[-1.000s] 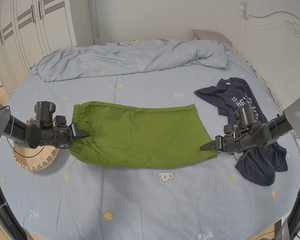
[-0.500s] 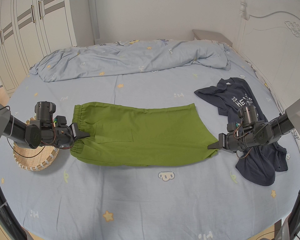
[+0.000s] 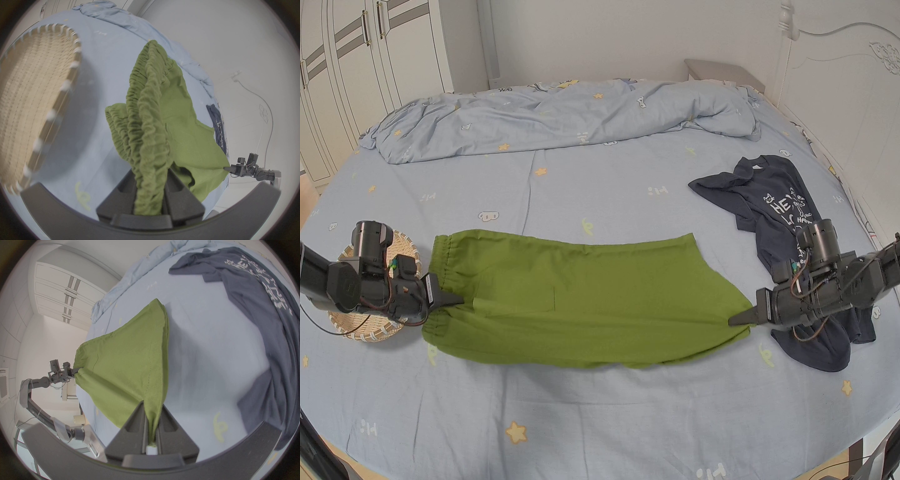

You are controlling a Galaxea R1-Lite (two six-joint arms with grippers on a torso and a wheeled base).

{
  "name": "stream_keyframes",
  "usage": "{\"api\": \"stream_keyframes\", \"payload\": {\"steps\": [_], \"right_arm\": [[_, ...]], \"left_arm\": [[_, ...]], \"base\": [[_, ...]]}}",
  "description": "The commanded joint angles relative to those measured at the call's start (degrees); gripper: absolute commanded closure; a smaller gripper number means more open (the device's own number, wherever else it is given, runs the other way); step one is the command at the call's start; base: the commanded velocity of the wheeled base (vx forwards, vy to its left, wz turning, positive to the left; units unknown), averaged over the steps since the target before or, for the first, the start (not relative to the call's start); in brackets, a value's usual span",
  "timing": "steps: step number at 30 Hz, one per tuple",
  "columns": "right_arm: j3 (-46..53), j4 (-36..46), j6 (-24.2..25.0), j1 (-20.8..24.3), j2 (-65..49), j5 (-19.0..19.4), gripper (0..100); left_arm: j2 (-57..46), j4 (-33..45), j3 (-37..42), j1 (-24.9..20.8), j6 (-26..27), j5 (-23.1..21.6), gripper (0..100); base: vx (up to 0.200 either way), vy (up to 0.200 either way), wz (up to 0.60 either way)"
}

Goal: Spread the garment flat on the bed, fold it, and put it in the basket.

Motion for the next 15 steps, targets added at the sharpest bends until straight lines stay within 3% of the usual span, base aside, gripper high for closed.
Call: {"api": "stream_keyframes", "payload": {"steps": [1,9,15], "right_arm": [[12.6,0.8,-1.7,1.2,-9.7,-0.4,100],[23.2,0.7,-1.1,5.2,-15.7,-0.5,100],[27.9,-1.0,-1.1,6.8,-16.2,-0.5,100]], "left_arm": [[-8.5,0.9,12.2,3.5,5.9,0.1,100],[-14.8,0.4,24.7,3.5,9.0,0.1,100],[-15.6,0.5,25.8,3.6,9.9,0.1,100]], "base": [[0.0,0.0,0.0],[0.0,0.0,0.0],[0.0,0.0,0.0]]}}
